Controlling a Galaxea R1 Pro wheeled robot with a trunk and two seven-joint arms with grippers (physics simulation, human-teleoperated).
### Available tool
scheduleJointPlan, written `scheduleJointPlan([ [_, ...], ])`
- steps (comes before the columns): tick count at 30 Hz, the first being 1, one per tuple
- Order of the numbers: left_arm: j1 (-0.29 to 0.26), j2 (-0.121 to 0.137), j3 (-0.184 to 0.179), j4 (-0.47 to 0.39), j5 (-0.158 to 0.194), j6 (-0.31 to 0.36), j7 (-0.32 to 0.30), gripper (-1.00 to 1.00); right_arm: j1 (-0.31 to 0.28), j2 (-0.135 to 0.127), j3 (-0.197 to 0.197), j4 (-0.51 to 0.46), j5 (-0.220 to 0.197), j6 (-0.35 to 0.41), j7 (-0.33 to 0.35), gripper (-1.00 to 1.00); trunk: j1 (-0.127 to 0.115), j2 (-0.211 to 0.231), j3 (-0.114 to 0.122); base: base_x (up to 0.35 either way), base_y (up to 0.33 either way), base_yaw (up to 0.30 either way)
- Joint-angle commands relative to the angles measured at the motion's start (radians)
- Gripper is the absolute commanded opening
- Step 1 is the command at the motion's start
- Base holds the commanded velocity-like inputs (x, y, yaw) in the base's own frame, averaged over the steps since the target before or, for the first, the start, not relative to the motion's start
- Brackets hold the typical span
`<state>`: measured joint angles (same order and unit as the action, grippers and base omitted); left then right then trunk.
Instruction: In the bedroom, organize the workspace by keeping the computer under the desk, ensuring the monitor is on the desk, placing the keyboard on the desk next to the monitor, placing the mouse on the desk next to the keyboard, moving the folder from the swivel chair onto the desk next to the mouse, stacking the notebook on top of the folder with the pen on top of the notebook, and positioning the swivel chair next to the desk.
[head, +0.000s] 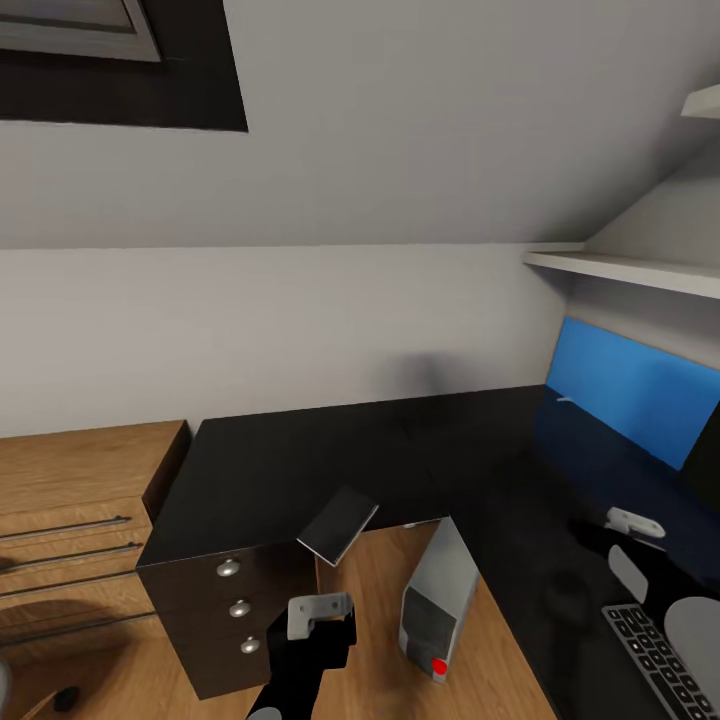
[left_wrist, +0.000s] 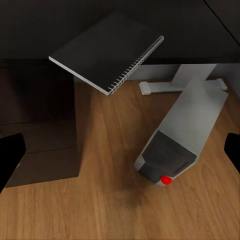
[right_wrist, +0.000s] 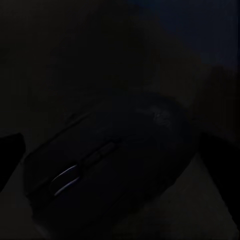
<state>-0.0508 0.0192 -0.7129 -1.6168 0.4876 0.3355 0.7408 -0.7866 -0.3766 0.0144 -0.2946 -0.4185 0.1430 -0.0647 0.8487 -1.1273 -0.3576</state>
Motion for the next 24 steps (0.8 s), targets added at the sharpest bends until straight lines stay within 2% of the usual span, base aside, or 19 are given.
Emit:
scheduleJointPlan([
  [1,-0.001,0.001,-0.002,-0.002,0.005,0.004,0.008,1.0,-0.001,-0.001,0.001,-0.002,-0.008,0.009,-0.001,-1.0,0.0,-0.001,-0.001,0.0,0.0,0.0],
  [17,-0.001,-0.001,-0.003,-0.002,0.005,0.004,0.008,1.0,-0.003,-0.004,0.001,-0.002,-0.006,0.038,-0.021,-1.0,0.0,-0.001,-0.001,0.0,0.0,0.0],
  [24,-0.001,-0.001,-0.002,-0.002,0.005,0.004,0.008,1.0,-0.005,-0.004,0.001,-0.004,-0.005,0.039,-0.055,-1.0,0.0,-0.001,-0.001,0.0,0.0,0.0],
])
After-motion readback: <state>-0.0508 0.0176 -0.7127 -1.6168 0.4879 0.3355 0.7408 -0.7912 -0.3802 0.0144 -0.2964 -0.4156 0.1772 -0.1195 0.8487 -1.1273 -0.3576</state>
